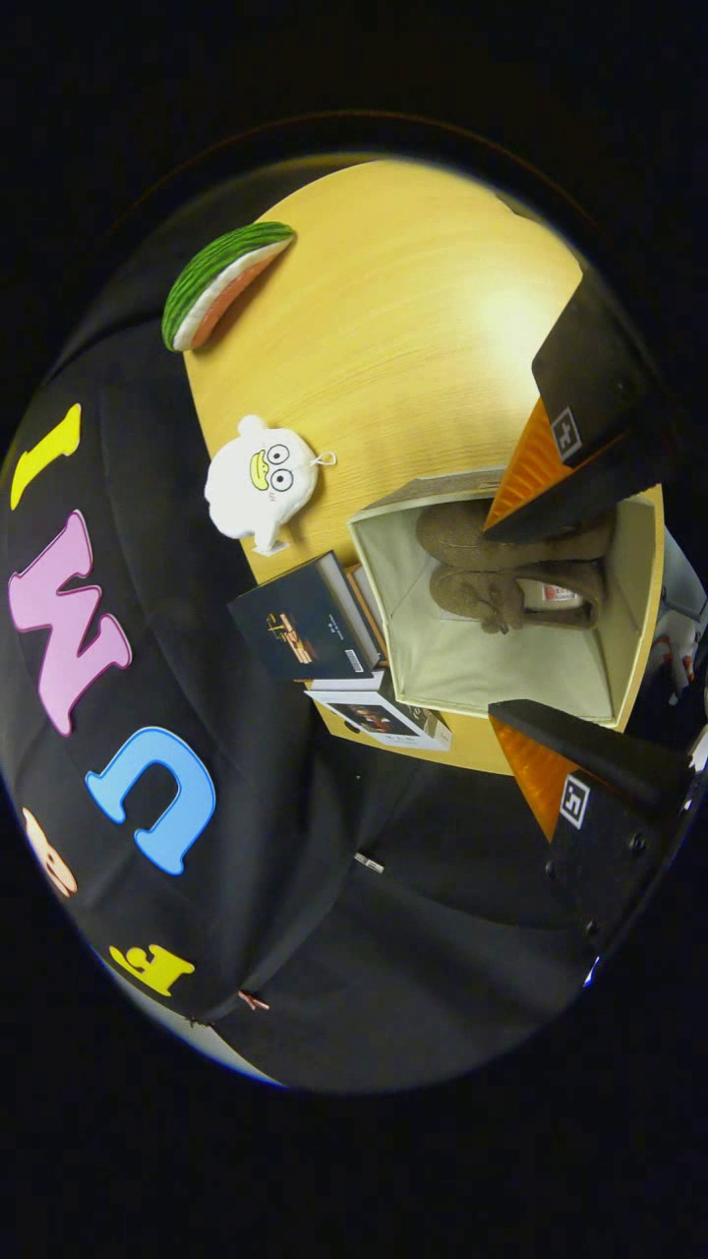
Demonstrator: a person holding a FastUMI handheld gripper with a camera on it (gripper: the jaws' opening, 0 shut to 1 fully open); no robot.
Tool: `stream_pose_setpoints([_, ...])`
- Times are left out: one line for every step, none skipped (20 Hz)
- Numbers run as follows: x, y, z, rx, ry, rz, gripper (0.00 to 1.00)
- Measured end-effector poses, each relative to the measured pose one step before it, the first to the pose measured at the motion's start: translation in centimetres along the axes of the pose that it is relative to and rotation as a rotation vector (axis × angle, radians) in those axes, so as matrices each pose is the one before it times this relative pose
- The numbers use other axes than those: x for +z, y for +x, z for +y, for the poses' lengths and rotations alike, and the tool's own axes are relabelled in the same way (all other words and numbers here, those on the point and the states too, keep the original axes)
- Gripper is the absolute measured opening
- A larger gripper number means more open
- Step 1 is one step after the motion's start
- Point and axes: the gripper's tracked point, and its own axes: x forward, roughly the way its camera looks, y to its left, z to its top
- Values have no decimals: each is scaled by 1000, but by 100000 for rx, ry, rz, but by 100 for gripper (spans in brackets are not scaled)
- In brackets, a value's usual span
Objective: Open the storage box then place both shoes into the box .Put the left shoe in first, then the right shoe, with the right side of both shoes facing outward in a uniform manner.
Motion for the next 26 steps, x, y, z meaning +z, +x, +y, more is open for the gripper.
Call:
stream_pose_setpoints([409,-498,-45,-367,-3560,-2496,99])
stream_pose_setpoints([287,-642,-137,-719,-3816,-2007,99])
stream_pose_setpoints([442,-850,-96,-521,-3710,-2590,99])
stream_pose_setpoints([841,-1015,-115,-603,-4119,-4296,99])
stream_pose_setpoints([749,-748,-203,-680,-3413,-3901,99])
stream_pose_setpoints([802,-706,-468,-1216,-3625,-4339,98])
stream_pose_setpoints([656,-527,-568,-1374,-3201,-3646,98])
stream_pose_setpoints([223,-419,-19,-512,-2498,-2334,98])
stream_pose_setpoints([237,-451,-237,-822,-2246,-2049,98])
stream_pose_setpoints([266,-617,-590,-1205,-2241,-2354,99])
stream_pose_setpoints([389,-614,-544,-1250,-2197,-2454,99])
stream_pose_setpoints([541,-595,-636,-1164,-2458,-2978,99])
stream_pose_setpoints([655,-550,-654,-1365,-2406,-2955,99])
stream_pose_setpoints([669,-491,-551,-533,-1740,-2592,98])
stream_pose_setpoints([1143,-713,-329,626,-1019,-3952,98])
stream_pose_setpoints([1700,-682,-501,463,-814,-5963,99])
stream_pose_setpoints([1638,-455,-701,-54,-1694,-5787,99])
stream_pose_setpoints([954,-285,-1005,-1015,-2522,-4337,98])
stream_pose_setpoints([602,-214,-1072,-1149,-3171,-3378,98])
stream_pose_setpoints([561,-249,-1048,-1015,-3523,-2615,98])
stream_pose_setpoints([488,-142,-1229,-1369,-3431,-2469,98])
stream_pose_setpoints([325,-271,-1298,-909,-3450,-1940,98])
stream_pose_setpoints([14,-424,-1283,-797,-2443,-1237,98])
stream_pose_setpoints([-148,-482,-1034,-93,-1511,-630,98])
stream_pose_setpoints([-353,-466,-1100,21,-326,120,97])
stream_pose_setpoints([-426,-599,-1218,-121,606,398,98])
